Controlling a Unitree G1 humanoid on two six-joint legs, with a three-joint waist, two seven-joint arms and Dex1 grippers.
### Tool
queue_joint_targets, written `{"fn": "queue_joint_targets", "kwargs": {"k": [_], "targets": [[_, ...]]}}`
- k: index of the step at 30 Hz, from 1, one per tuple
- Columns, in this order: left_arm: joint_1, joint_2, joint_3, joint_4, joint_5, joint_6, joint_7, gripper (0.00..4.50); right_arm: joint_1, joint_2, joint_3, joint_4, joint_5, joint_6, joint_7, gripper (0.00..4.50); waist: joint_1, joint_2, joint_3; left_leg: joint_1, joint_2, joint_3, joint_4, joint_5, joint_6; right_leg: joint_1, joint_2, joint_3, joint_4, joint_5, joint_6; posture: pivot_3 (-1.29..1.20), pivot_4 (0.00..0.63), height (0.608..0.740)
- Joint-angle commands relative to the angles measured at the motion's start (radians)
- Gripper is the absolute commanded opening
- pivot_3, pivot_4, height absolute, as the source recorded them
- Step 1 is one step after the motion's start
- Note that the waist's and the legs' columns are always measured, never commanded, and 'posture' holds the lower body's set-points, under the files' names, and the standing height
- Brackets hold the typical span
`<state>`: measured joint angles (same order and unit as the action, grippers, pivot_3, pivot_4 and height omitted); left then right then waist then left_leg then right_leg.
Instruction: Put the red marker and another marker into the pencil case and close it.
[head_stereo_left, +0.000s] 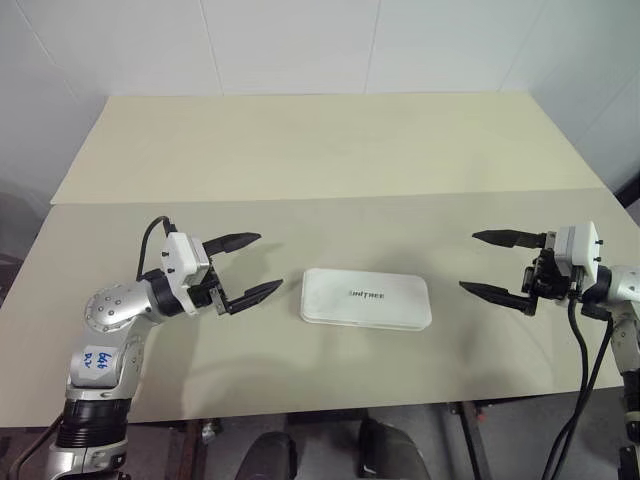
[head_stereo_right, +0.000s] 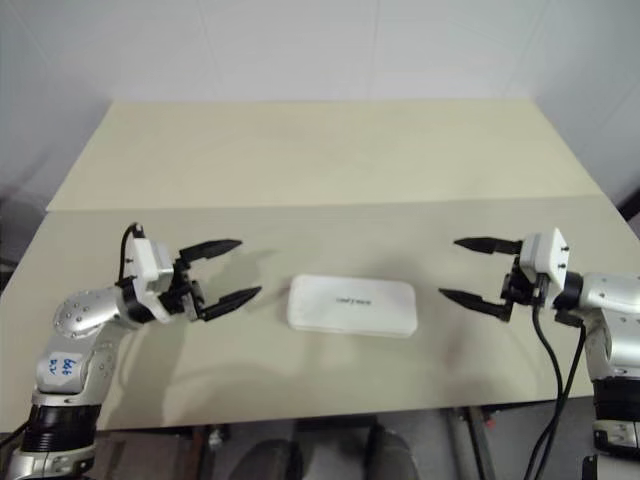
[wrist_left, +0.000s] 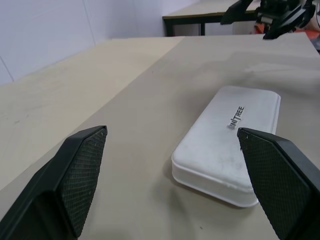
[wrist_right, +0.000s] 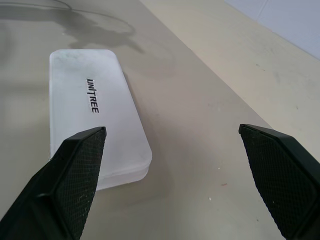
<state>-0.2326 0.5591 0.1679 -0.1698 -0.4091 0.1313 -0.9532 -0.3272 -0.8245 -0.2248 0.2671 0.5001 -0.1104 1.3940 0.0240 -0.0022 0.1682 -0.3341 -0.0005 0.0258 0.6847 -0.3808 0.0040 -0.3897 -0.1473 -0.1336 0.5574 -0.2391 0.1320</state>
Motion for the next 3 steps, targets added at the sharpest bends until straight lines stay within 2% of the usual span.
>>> {"fn": "queue_joint_targets", "kwargs": {"k": [1,3], "targets": [[-0.014,0.008,-0.003,-0.018,0.014,-0.002,0.037,4.47,0.032,-0.002,-0.036,-0.071,0.024,0.002,-0.011,4.5,0.002,0.0,0.0,0.0,0.0,0.0,0.0,0.0,0.0,0.0,0.0,0.0,0.0,0.0,0.0,0.0,0.15,0.74],[-0.02,0.004,-0.011,-0.026,0.016,0.008,0.056,4.47,0.043,0.016,-0.036,-0.083,0.016,0.0,-0.044,4.5,0.002,0.0,0.0,0.0,0.0,0.0,0.0,0.0,0.0,0.0,0.0,0.0,0.0,0.0,0.0,0.0,0.15,0.74]]}}
